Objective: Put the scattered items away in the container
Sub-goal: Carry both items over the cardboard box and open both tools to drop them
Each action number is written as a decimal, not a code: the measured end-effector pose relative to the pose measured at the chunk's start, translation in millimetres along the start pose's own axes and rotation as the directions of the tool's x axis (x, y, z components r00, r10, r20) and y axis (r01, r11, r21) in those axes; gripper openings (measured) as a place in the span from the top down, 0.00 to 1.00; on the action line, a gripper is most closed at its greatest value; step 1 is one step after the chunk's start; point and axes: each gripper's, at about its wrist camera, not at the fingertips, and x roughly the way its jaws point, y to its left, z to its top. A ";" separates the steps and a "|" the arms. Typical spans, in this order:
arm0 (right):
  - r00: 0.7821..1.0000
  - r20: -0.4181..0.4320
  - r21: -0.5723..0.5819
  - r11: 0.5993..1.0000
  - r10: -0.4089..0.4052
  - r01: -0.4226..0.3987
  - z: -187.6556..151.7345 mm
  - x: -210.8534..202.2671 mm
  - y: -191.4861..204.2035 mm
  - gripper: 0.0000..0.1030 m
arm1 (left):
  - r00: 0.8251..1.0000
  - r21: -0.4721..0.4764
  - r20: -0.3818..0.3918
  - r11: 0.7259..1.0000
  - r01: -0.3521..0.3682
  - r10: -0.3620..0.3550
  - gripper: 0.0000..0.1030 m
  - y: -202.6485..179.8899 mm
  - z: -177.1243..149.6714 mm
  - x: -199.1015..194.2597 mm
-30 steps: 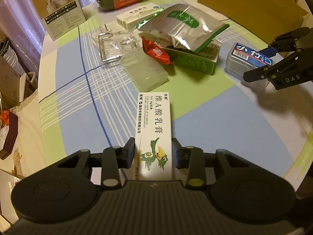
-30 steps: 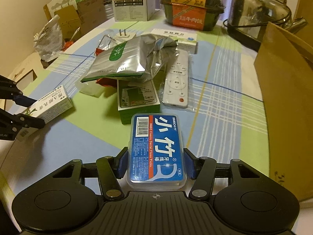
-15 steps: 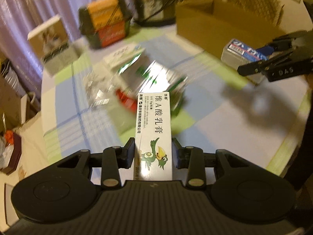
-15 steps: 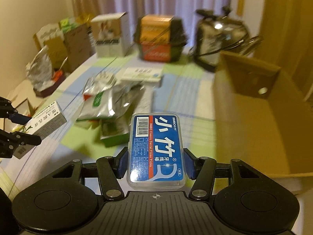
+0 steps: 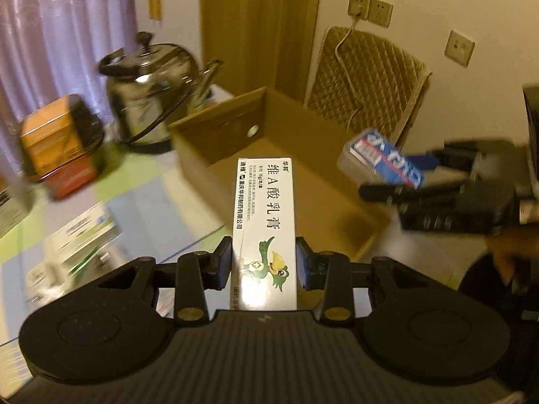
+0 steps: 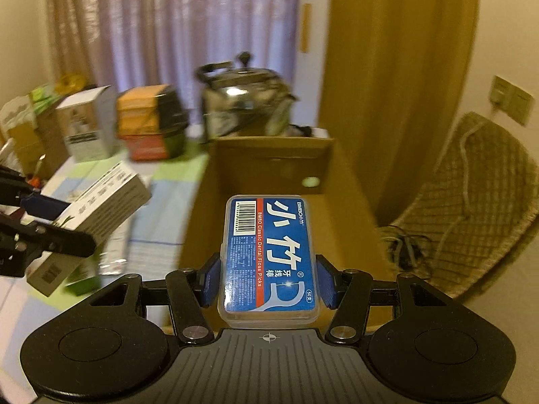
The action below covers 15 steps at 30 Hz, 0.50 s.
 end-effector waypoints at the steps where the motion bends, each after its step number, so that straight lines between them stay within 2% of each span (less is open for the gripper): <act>1: 1.000 -0.001 0.011 1.000 -0.006 0.006 1.0 2.6 -8.9 0.43 | 1.000 -0.004 -0.002 1.000 0.006 -0.006 0.68 -5.8 9.6 10.6; 7: 1.000 -0.012 0.048 0.999 -0.017 0.017 2.3 22.6 -45.0 0.43 | 0.999 -0.007 -0.036 1.000 0.013 -0.014 0.68 -27.6 41.0 73.1; 15: 0.999 -0.039 0.080 0.997 -0.003 0.006 -7.0 54.2 -65.4 0.43 | 0.997 -0.010 -0.083 1.000 -0.005 0.004 0.68 -33.4 42.9 122.4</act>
